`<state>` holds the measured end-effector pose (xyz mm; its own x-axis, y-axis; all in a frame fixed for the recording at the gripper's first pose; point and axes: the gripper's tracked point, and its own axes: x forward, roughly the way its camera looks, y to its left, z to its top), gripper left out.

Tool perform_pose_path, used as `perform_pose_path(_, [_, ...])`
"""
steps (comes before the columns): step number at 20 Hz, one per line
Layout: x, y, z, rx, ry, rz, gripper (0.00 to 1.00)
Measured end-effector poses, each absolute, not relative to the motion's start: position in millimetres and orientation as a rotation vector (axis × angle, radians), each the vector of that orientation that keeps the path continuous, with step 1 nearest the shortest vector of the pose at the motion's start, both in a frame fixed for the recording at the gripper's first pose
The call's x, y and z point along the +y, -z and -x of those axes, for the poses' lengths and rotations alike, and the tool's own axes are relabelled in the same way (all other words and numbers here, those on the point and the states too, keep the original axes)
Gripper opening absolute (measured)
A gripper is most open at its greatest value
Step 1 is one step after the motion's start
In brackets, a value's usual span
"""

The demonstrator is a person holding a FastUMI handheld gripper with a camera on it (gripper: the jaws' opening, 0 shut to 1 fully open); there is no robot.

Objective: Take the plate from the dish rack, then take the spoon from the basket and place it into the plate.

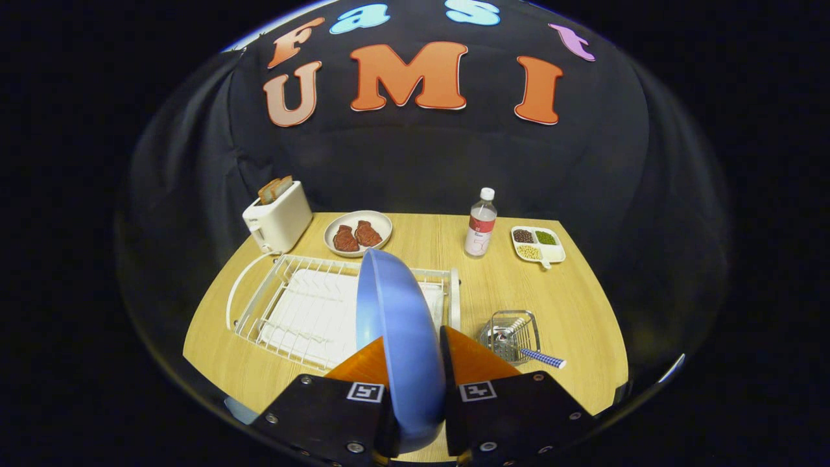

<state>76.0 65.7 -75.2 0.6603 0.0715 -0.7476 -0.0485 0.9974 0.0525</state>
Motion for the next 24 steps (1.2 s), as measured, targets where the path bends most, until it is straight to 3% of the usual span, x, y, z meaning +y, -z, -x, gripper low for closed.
perform_pose_path(10, [81.6,120.0,11.6,0.916,-0.199,-0.157,0.28])
perform_pose_path(24, [91.3,195.2,57.2,1.051,-0.248,-0.374,0.28])
